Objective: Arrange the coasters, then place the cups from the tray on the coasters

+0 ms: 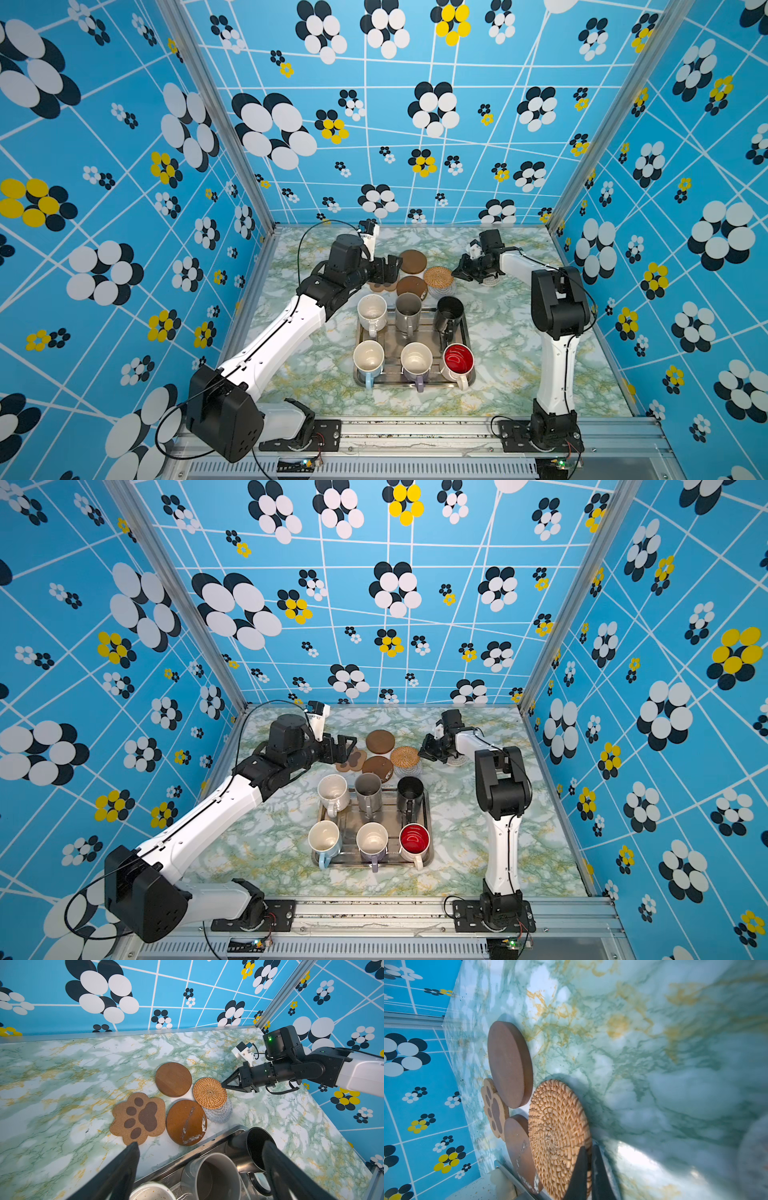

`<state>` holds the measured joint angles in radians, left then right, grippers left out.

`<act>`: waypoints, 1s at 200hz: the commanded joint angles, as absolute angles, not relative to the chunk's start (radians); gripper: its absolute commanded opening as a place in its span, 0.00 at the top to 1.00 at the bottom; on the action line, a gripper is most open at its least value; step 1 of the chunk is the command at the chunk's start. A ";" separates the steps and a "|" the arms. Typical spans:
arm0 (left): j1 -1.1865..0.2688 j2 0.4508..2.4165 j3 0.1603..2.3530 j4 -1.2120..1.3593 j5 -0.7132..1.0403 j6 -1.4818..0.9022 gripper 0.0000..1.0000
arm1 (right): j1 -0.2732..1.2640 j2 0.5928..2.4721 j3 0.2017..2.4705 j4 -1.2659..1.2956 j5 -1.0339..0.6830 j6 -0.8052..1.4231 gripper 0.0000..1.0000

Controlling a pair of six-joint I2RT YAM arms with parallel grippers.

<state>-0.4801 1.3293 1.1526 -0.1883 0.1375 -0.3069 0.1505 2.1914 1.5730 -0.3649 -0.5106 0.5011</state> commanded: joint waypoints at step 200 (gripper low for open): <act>-0.488 1.322 1.156 -0.192 0.120 -0.313 0.07 | 0.013 2.141 1.661 -0.474 -0.391 0.431 1.00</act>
